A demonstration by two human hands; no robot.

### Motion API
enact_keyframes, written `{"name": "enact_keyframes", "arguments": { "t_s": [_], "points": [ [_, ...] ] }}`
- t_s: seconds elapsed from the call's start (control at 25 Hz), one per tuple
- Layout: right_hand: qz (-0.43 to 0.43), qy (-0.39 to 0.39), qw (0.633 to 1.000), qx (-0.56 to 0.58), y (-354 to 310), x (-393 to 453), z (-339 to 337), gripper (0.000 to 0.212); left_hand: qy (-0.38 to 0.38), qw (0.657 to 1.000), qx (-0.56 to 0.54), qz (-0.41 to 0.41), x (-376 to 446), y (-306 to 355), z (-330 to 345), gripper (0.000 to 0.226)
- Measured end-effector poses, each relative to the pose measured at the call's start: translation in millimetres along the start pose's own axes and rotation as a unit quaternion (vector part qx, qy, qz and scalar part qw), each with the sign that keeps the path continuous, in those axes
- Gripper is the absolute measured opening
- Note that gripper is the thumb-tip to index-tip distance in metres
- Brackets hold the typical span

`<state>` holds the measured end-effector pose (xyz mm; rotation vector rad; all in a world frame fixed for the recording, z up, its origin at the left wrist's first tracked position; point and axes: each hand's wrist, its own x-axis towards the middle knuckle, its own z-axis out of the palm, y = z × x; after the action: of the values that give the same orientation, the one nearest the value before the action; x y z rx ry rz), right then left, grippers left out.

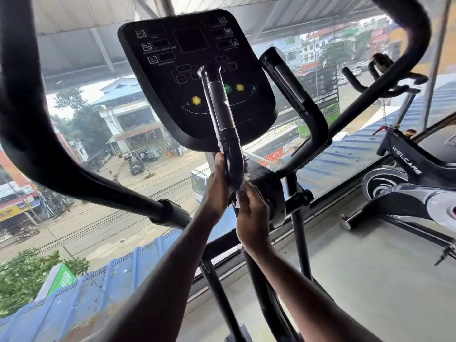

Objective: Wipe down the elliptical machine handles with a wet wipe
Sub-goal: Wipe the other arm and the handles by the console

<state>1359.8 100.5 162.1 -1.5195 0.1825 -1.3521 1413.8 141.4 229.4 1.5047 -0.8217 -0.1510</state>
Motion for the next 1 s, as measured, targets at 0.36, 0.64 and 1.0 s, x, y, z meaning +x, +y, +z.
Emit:
{"name": "enact_keyframes", "arguments": {
  "t_s": [0.36, 0.64, 1.0],
  "points": [
    [0.096, -0.059, 0.993, 0.02, 7, -9, 7, 0.03, 0.031, 0.997, 0.07, 0.003, -7, -11, -6, 0.059],
    [0.191, -0.023, 0.975, 0.107, 22, 0, 13, 0.03, 0.051, 0.993, 0.09, -0.048, -10, -21, -12, 0.042],
    [0.304, 0.008, 0.917, 0.258, 40, 1, 40, 0.039, 0.041, 0.991, 0.084, -0.091, -3, -36, -28, 0.054]
  ]
}}
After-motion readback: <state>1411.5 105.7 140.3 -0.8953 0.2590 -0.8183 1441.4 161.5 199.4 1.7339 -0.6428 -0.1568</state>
